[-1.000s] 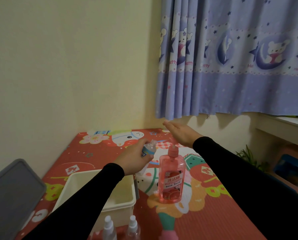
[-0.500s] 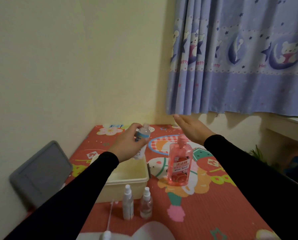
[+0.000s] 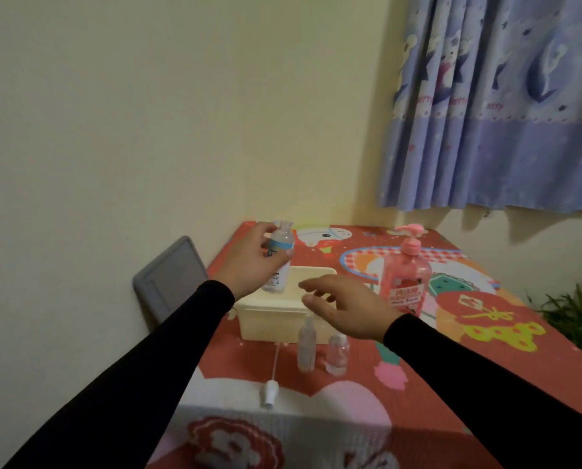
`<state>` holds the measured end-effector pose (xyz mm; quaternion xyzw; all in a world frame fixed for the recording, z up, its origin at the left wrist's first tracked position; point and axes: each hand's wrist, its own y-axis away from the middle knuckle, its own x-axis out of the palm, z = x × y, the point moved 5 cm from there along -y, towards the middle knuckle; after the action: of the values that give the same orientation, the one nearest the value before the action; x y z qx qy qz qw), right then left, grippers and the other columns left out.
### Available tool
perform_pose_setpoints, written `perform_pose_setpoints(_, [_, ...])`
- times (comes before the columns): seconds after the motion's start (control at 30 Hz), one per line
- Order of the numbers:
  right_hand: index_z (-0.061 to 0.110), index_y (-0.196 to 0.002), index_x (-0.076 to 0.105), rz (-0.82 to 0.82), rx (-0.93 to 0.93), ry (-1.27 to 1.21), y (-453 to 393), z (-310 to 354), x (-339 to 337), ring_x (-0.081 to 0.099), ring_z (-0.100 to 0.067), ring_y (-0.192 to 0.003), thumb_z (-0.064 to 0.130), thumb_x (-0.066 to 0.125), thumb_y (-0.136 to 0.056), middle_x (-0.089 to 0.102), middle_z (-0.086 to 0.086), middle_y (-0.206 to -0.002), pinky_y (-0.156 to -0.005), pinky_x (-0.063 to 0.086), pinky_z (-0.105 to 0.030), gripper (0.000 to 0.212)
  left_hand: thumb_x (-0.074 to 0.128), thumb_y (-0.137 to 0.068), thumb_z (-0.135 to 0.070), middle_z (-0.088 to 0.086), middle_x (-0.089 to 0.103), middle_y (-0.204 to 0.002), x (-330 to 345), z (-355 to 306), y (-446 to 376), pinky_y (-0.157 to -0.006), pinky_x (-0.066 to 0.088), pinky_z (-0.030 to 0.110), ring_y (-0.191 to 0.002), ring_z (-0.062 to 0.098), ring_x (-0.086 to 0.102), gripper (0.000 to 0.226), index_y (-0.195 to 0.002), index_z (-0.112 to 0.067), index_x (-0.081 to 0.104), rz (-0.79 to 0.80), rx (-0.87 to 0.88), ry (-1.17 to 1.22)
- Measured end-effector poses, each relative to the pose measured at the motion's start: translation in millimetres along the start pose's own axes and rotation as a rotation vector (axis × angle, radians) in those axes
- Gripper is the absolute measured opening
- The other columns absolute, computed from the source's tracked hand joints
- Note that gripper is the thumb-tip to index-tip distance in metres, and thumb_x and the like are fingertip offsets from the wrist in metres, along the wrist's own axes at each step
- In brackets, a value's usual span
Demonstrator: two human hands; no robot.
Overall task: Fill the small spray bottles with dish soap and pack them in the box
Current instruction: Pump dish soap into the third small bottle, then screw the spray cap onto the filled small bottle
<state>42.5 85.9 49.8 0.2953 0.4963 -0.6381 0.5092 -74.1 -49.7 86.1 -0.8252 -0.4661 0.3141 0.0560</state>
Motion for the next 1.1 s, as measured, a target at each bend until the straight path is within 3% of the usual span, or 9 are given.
perform_pose_setpoints(0.2, [0.027, -0.132, 0.055, 0.22, -0.165, 0.106, 2, 27, 74, 0.059, -0.017, -0.109, 0.043, 0.051, -0.094, 0.062, 0.0, -0.124, -0.094, 0.047, -0.031, 0.042, 0.069, -0.087, -0.024, -0.004, 0.059, -0.117, -16, 15, 24, -0.095, 0.051, 0.041, -0.106, 0.019, 0.062, 0.036, -0.117, -0.029, 0.048, -0.037, -0.016, 0.001])
perform_pose_setpoints(0.4, [0.019, -0.129, 0.058, 0.436, -0.304, 0.227, 9, 33, 126, 0.051, -0.026, -0.121, 0.006, 0.052, -0.081, 0.059, -0.006, -0.129, -0.099, 0.045, -0.039, 0.051, 0.069, -0.087, -0.018, 0.002, 0.061, -0.12, -24, 36, 39, -0.094, 0.051, 0.043, -0.107, 0.023, 0.062, 0.035, -0.113, -0.029, 0.049, -0.051, -0.039, 0.029])
perform_pose_setpoints(0.53, [0.017, -0.118, 0.068, 0.491, -0.433, 0.32, 8, 28, 146, 0.054, -0.027, -0.12, 0.008, 0.057, -0.078, 0.062, -0.005, -0.128, -0.096, 0.047, -0.045, 0.042, 0.068, -0.088, -0.013, -0.005, 0.06, -0.112, -25, 45, 45, -0.089, 0.051, 0.034, -0.106, 0.021, 0.062, 0.034, -0.113, -0.026, 0.048, -0.05, -0.057, 0.055])
perform_pose_setpoints(0.6, [0.017, -0.113, 0.07, 0.477, -0.47, 0.308, 8, 27, 150, 0.057, -0.028, -0.115, 0.01, 0.057, -0.08, 0.066, -0.004, -0.121, -0.091, 0.049, -0.045, 0.036, 0.067, -0.088, -0.014, -0.011, 0.058, -0.108, -25, 49, 47, -0.088, 0.051, 0.029, -0.106, 0.019, 0.062, 0.035, -0.114, -0.027, 0.047, -0.038, -0.069, 0.061])
perform_pose_setpoints(0.7, [0.017, -0.117, 0.067, 0.411, -0.466, 0.234, 4, 29, 149, 0.058, -0.026, -0.112, 0.013, 0.056, -0.087, 0.066, -0.003, -0.12, -0.091, 0.049, -0.041, 0.033, 0.069, -0.088, -0.019, -0.002, 0.06, -0.115, -28, 57, 47, -0.09, 0.051, 0.033, -0.105, 0.018, 0.063, 0.037, -0.117, -0.029, 0.047, -0.041, -0.088, 0.048])
perform_pose_setpoints(0.83, [0.018, -0.124, 0.061, 0.287, -0.331, -0.012, -6, 38, 121, 0.057, -0.018, -0.112, 0.023, 0.054, -0.094, 0.065, -0.002, -0.122, -0.097, 0.044, -0.032, 0.031, 0.07, -0.086, -0.02, 0.002, 0.061, -0.119, -30, 62, 45, -0.093, 0.052, 0.037, -0.104, 0.018, 0.063, 0.041, -0.121, -0.028, 0.049, -0.056, -0.1, 0.047])
perform_pose_setpoints(0.97, [0.026, -0.122, 0.062, 0.098, -0.183, -0.199, -17, 43, 82, 0.06, -0.006, -0.108, 0.039, 0.052, -0.096, 0.066, 0.011, -0.121, -0.094, 0.047, -0.025, 0.031, 0.069, -0.087, -0.02, 0.001, 0.061, -0.118, -30, 66, 43, -0.094, 0.052, 0.038, -0.105, 0.018, 0.063, 0.039, -0.117, -0.031, 0.048, -0.053, -0.106, 0.053])
perform_pose_setpoints(1.1, [0.023, -0.115, 0.066, -0.033, -0.071, -0.538, -26, 45, 41, 0.063, 0.0, -0.102, 0.033, 0.06, -0.093, 0.068, 0.012, -0.113, -0.091, 0.05, -0.016, 0.025, 0.071, -0.084, -0.027, 0.0, 0.062, -0.119, -28, 70, 43, -0.095, 0.051, 0.042, -0.103, 0.017, 0.064, 0.041, -0.118, -0.034, 0.049, -0.052, -0.108, 0.035])
